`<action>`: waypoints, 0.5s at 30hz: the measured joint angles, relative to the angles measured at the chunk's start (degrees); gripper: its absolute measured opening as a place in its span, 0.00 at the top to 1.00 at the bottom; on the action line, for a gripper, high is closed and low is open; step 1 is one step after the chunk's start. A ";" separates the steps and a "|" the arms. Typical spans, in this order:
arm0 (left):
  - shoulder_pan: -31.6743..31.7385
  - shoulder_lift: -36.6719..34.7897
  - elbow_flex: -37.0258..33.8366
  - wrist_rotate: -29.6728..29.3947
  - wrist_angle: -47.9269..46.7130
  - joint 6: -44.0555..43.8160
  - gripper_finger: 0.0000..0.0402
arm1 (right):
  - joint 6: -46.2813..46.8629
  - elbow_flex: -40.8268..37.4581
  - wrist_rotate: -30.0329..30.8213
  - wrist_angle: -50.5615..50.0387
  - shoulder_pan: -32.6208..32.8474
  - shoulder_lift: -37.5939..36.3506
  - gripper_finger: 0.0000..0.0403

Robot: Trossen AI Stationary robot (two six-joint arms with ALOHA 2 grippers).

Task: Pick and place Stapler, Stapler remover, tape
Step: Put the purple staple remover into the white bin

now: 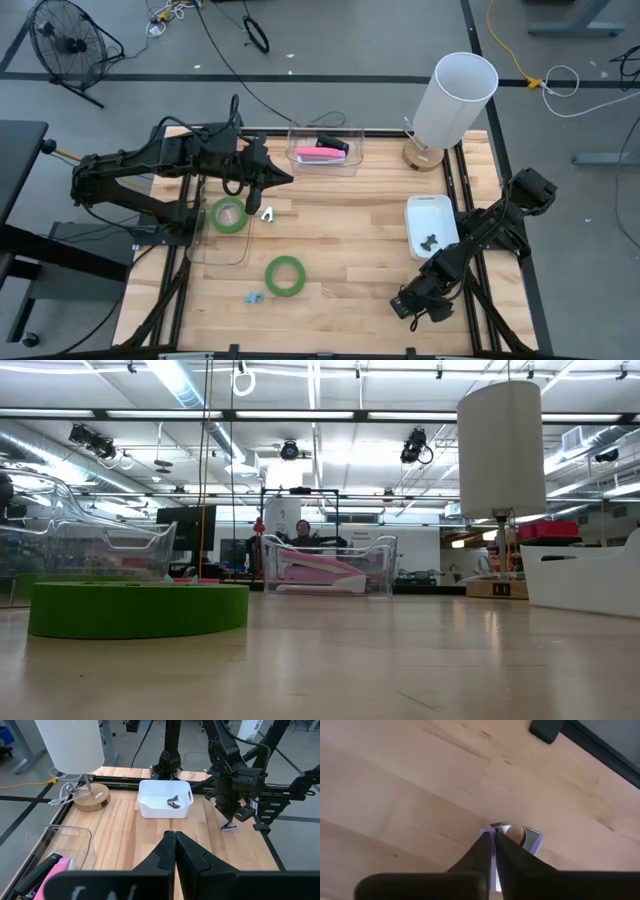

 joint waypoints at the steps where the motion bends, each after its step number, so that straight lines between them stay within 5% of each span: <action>1: 0.00 0.02 0.00 0.00 0.00 0.03 0.97 | 0.47 0.00 -0.13 0.05 0.00 0.00 0.97; 15: 0.00 0.01 0.00 0.02 0.02 0.09 0.97 | 4.69 0.00 -0.20 0.17 0.00 -0.02 0.99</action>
